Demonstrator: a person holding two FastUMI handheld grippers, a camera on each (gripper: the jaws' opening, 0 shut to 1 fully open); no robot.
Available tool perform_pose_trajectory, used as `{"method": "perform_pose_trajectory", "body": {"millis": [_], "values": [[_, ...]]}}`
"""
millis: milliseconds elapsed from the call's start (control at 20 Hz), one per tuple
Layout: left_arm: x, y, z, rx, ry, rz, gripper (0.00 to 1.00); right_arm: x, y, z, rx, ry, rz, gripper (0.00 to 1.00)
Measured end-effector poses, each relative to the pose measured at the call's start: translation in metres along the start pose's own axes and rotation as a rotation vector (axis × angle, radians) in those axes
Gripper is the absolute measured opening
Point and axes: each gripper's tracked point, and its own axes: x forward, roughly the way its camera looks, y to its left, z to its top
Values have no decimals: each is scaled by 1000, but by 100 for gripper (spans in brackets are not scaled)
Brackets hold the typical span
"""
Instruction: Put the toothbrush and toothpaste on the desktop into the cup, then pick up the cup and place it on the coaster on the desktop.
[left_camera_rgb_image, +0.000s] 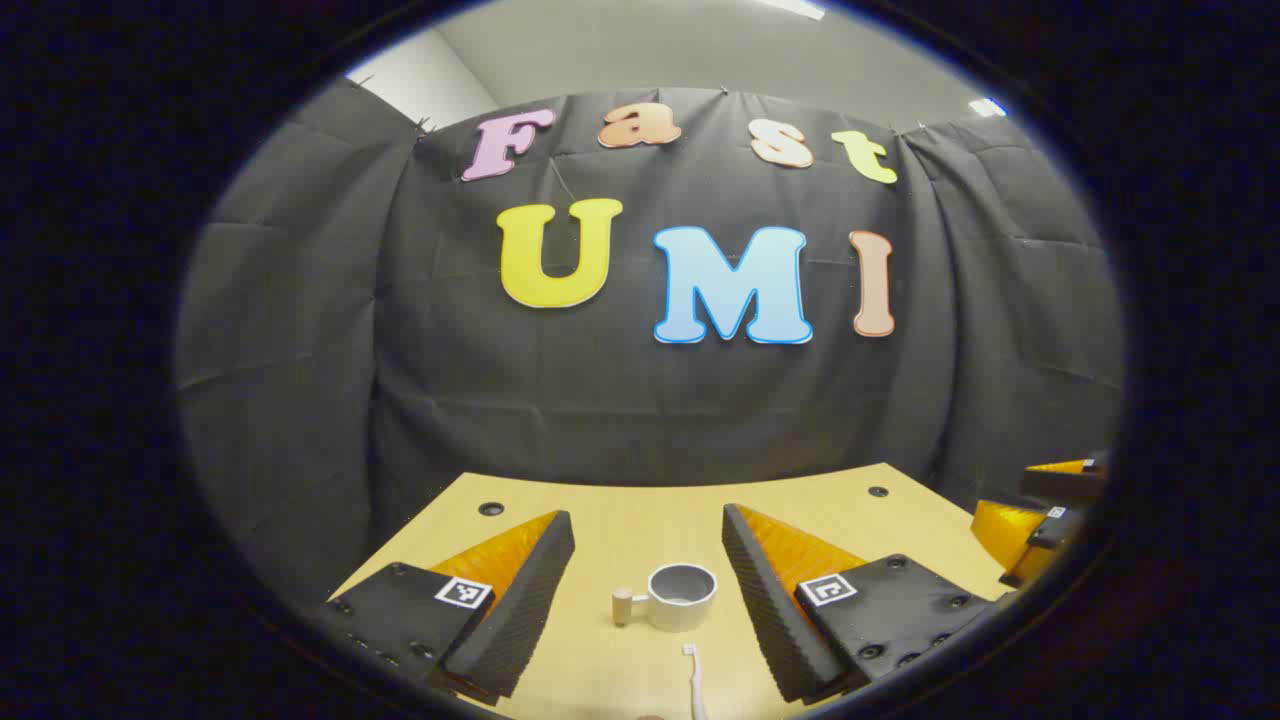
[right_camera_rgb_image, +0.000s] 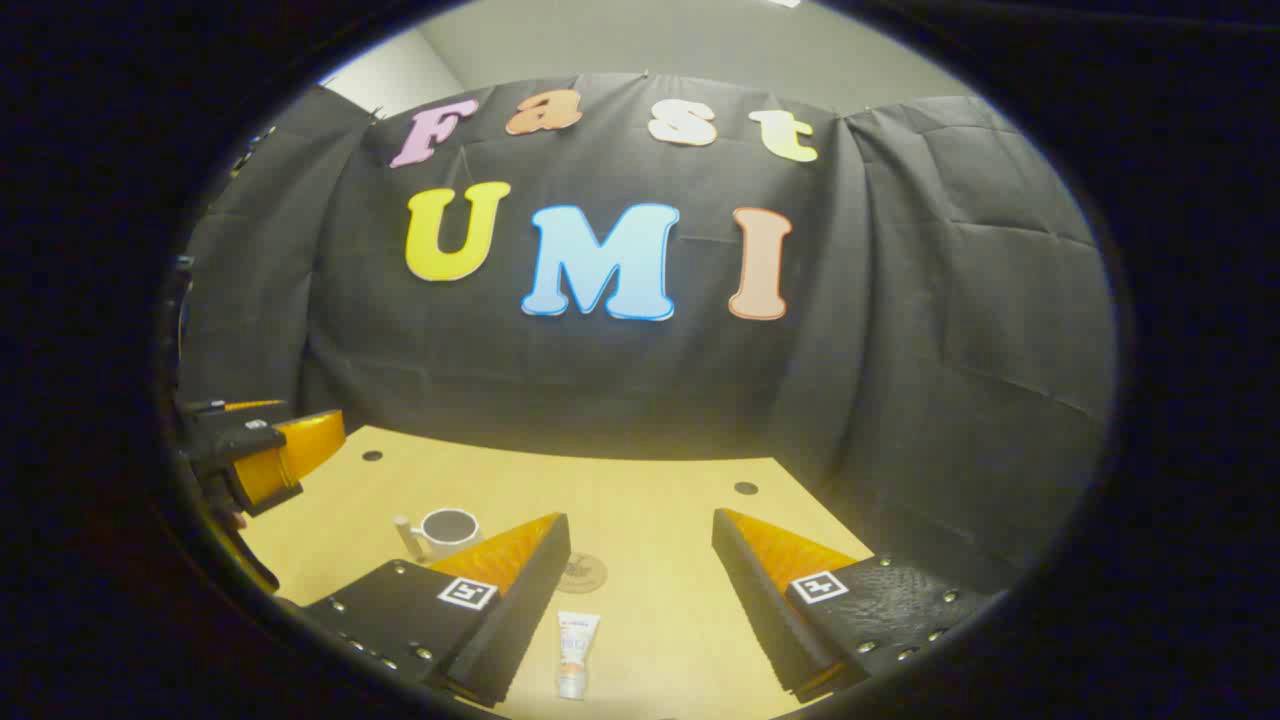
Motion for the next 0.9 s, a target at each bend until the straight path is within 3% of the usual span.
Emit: {"method": "perform_pose_trajectory", "body": {"millis": [100,150,200,500,600,900], "values": [[1,-7,-5,2,14,-7,92,0,2,-1,-2,5,25,89],[2,-11,-8,4,19,-10,92,2,5,-2,2,12,42,91],[2,-14,-9,3,20,-13,99,4,7,-6,4,20,58,89],[9,-32,-23,18,68,-2,92,11,6,-17,28,63,109,91],[8,-34,-26,22,81,0,99,13,4,-21,46,81,120,91],[9,-48,-53,52,144,1,100,26,1,-47,66,187,135,91]]}}
